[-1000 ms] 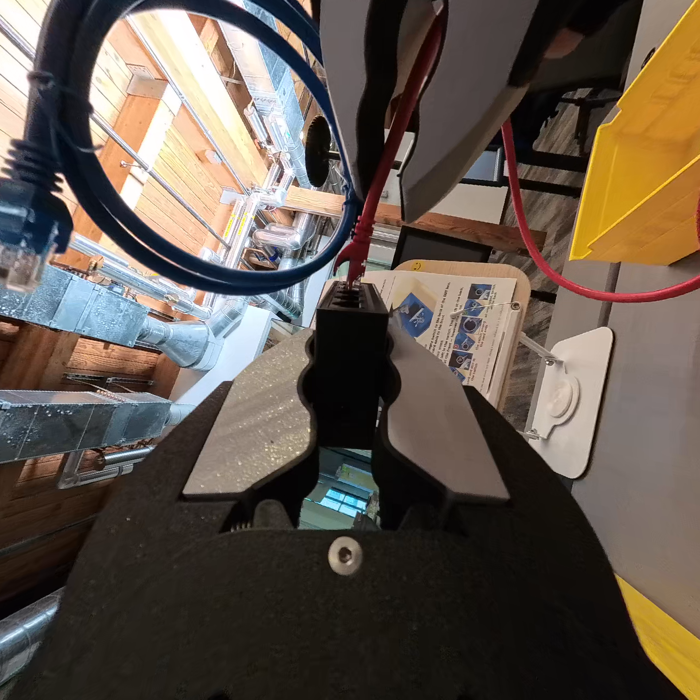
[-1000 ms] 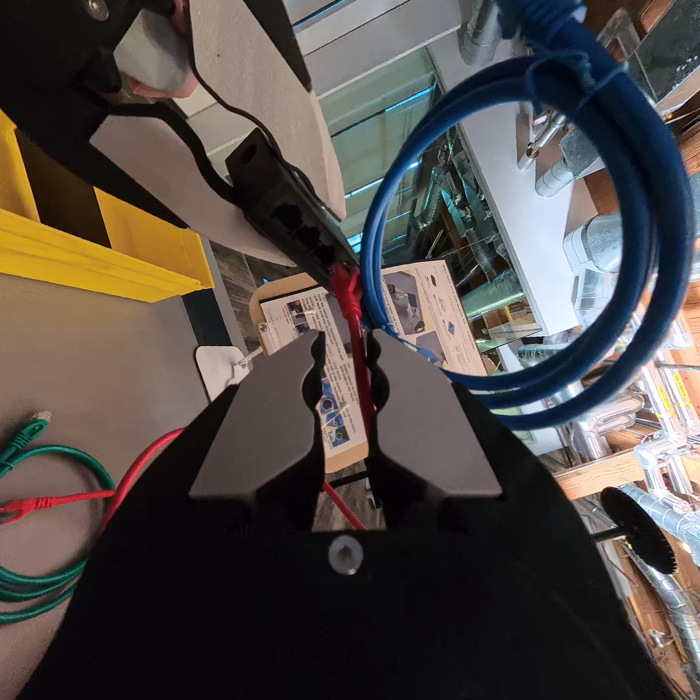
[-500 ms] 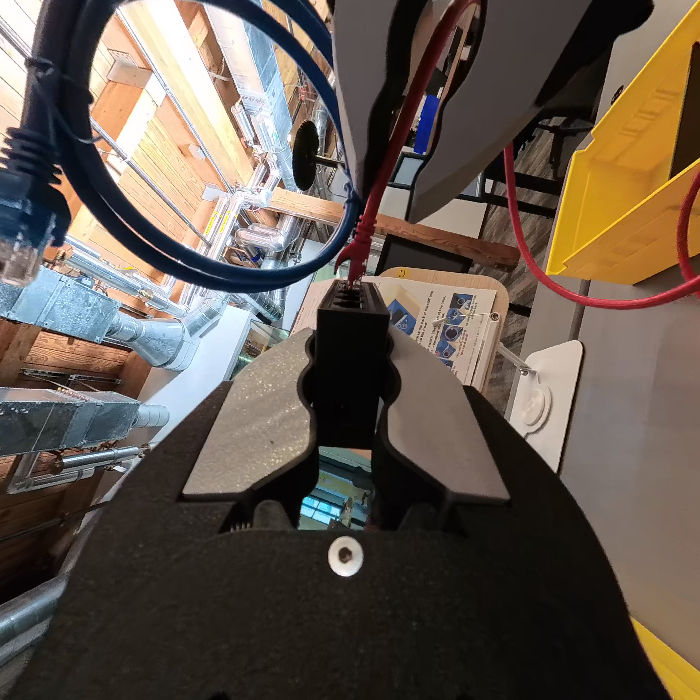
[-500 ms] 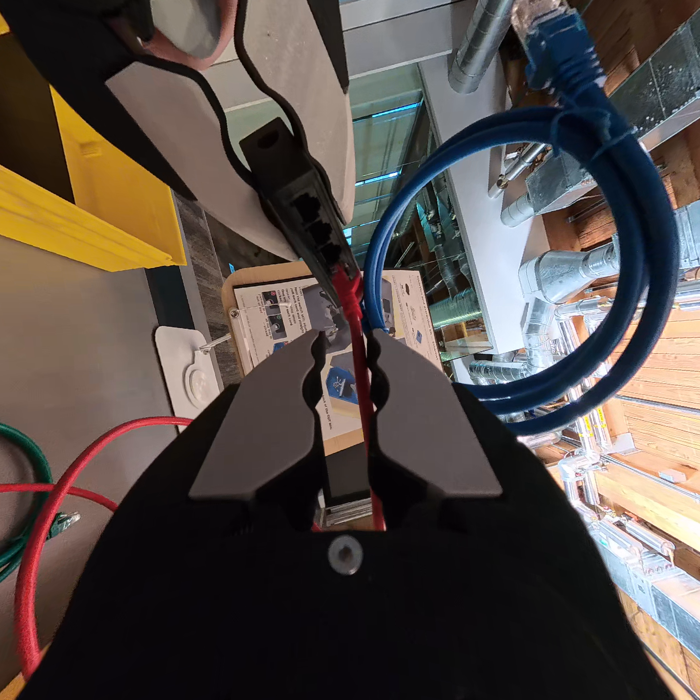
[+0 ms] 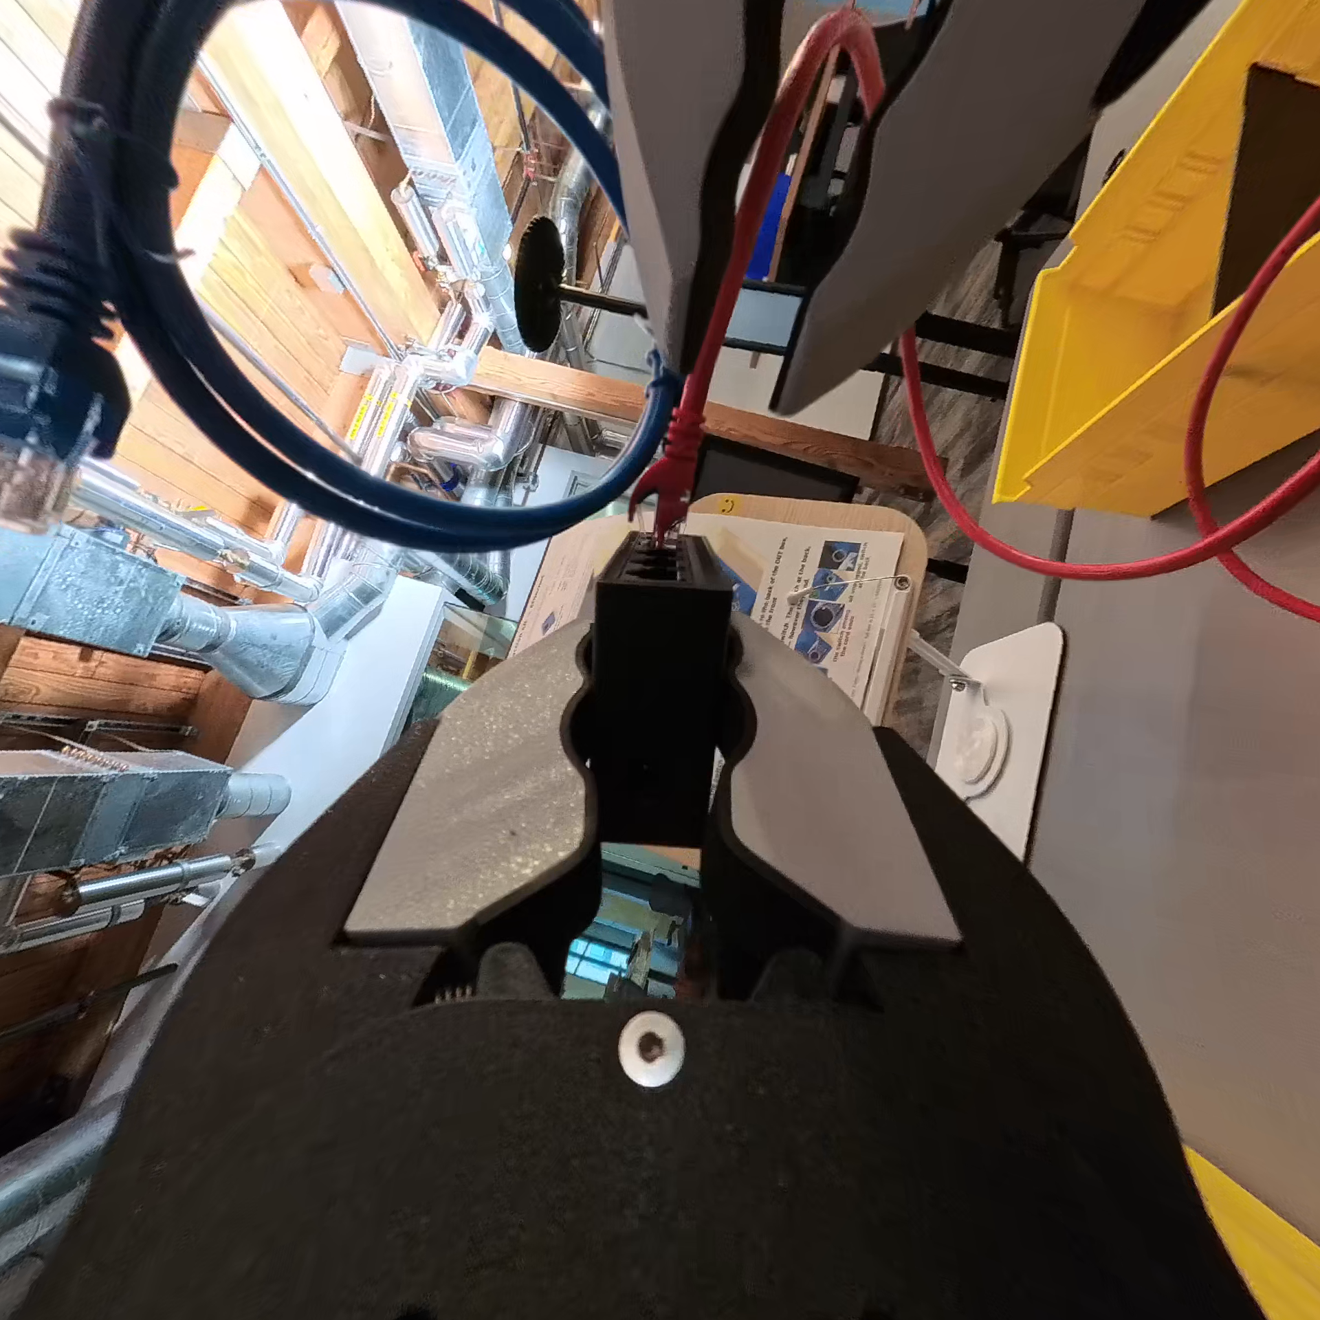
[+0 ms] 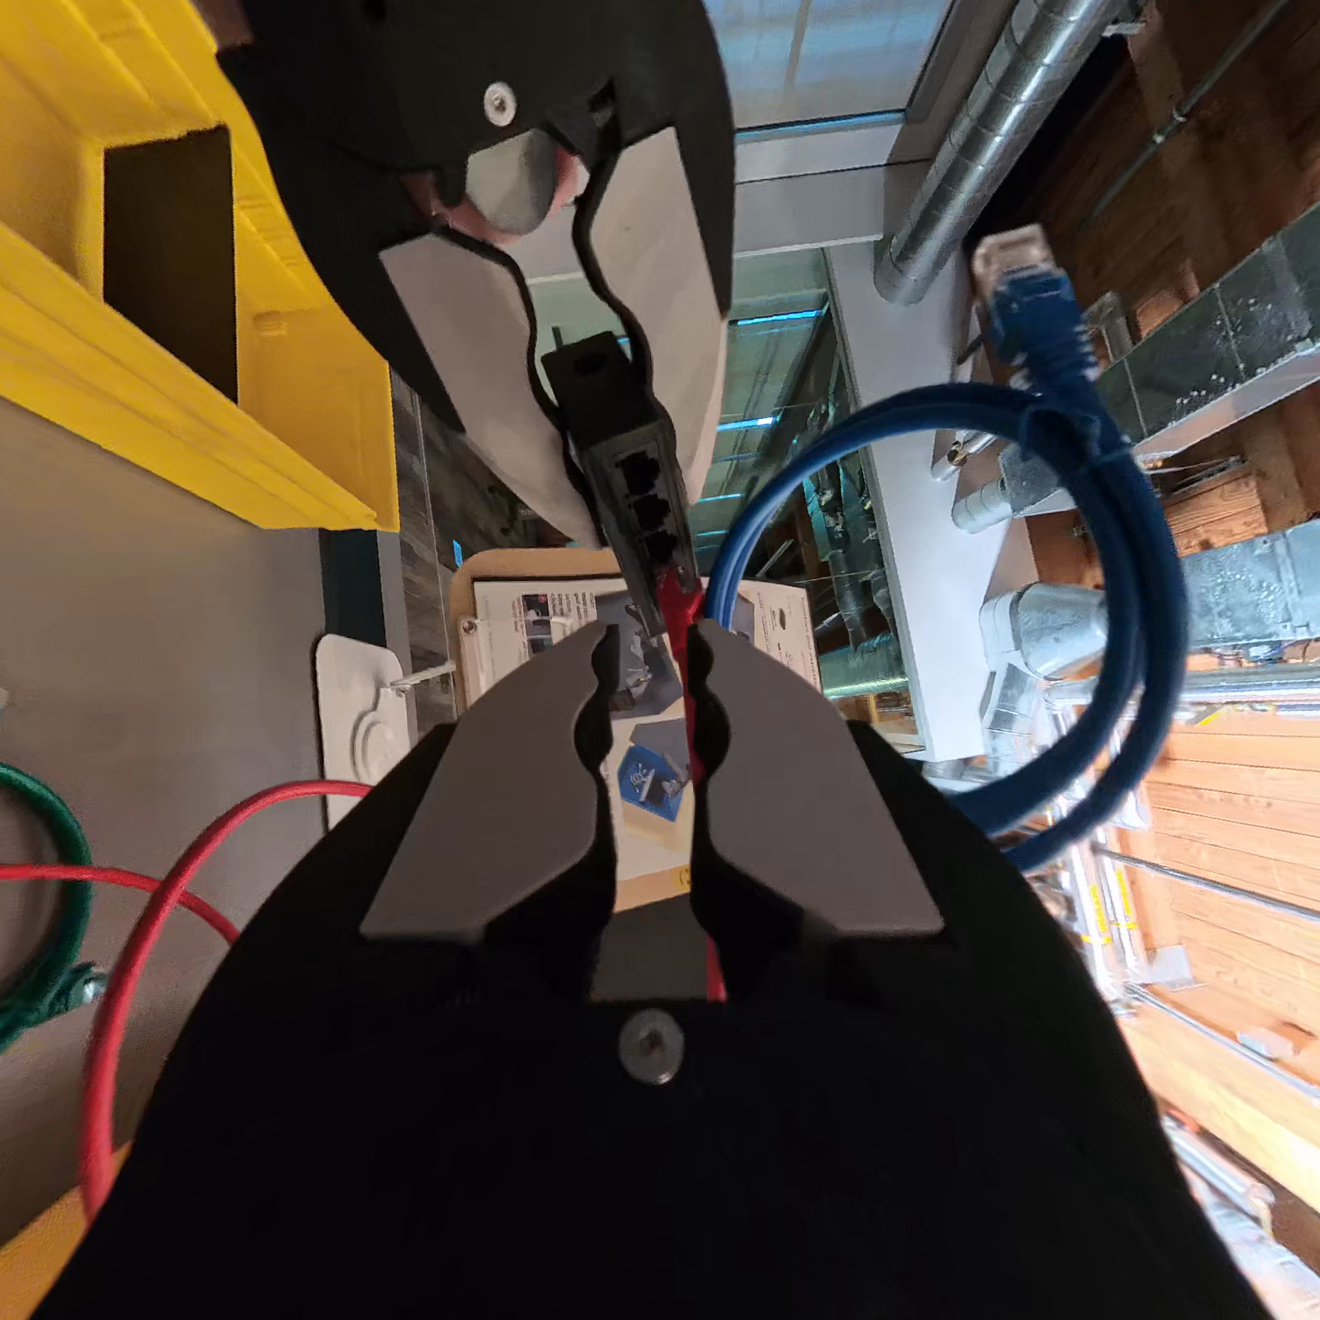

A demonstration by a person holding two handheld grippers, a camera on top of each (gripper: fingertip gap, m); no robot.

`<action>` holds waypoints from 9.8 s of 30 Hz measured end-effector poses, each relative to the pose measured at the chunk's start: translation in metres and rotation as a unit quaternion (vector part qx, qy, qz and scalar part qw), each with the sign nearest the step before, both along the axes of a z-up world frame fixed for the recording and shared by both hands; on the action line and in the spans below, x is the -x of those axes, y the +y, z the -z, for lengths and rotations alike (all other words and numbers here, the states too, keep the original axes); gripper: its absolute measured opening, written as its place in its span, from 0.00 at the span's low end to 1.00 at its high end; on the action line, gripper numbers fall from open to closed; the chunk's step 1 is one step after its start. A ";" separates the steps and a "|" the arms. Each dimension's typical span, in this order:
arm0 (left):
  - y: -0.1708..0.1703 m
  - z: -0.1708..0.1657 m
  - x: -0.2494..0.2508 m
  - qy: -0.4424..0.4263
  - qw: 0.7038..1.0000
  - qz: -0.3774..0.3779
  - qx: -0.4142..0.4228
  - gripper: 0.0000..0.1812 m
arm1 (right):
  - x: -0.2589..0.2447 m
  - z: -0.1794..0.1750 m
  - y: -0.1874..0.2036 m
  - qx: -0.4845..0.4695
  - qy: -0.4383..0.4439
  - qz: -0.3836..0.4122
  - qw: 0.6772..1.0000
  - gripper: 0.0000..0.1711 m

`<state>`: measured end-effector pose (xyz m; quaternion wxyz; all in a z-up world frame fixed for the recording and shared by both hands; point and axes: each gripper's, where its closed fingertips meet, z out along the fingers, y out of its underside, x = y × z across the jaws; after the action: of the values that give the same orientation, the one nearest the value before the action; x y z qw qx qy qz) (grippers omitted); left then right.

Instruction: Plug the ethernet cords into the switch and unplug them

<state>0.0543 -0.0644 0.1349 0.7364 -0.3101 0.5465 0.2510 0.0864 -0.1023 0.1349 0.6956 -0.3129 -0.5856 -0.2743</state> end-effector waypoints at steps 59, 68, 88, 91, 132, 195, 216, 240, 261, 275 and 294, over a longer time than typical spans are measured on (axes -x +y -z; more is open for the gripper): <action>-0.026 0.024 -0.037 0.046 0.997 0.067 0.012 0.16 | -0.022 0.015 0.010 -0.009 -0.112 0.152 0.982 0.10; -0.028 0.026 -0.039 0.051 0.996 0.071 0.013 0.16 | -0.023 0.016 0.006 0.002 -0.112 0.148 0.983 0.09; -0.026 0.002 -0.029 -0.011 0.999 0.036 0.003 0.19 | -0.014 -0.004 0.012 -0.046 -0.041 0.132 0.989 0.09; -0.024 -0.008 -0.021 -0.041 0.999 0.027 0.012 0.24 | -0.011 -0.010 0.013 -0.059 -0.008 0.130 0.990 0.09; -0.007 -0.017 -0.018 -0.310 0.840 0.222 0.387 0.36 | -0.011 -0.013 0.032 -0.094 0.082 0.227 0.966 0.09; 0.003 -0.016 -0.012 -0.336 0.817 0.205 0.422 0.36 | -0.007 -0.003 0.040 -0.070 0.051 0.203 0.975 0.08; -0.009 -0.031 -0.006 -0.340 0.832 0.213 0.384 0.36 | 0.004 0.002 0.029 -0.055 0.050 0.177 0.981 0.06; -0.025 -0.034 -0.016 -0.348 0.841 0.216 0.353 0.36 | -0.014 -0.034 0.010 -0.193 0.102 0.176 0.960 0.06; -0.032 -0.041 -0.016 -0.372 0.860 0.229 0.265 0.36 | -0.014 -0.038 0.009 -0.178 0.150 0.151 0.961 0.06; -0.067 -0.055 -0.016 -0.339 0.905 0.232 0.109 0.36 | -0.013 -0.047 -0.019 -0.290 0.131 0.080 0.945 0.07; -0.058 -0.048 -0.021 -0.326 0.893 0.230 0.210 0.36 | -0.018 -0.044 -0.020 -0.307 0.096 0.068 0.944 0.06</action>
<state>0.0755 -0.1229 0.1834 0.8277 -0.3877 0.3722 -0.1614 0.1048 -0.1226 0.1793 0.7906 -0.1478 -0.3810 -0.4561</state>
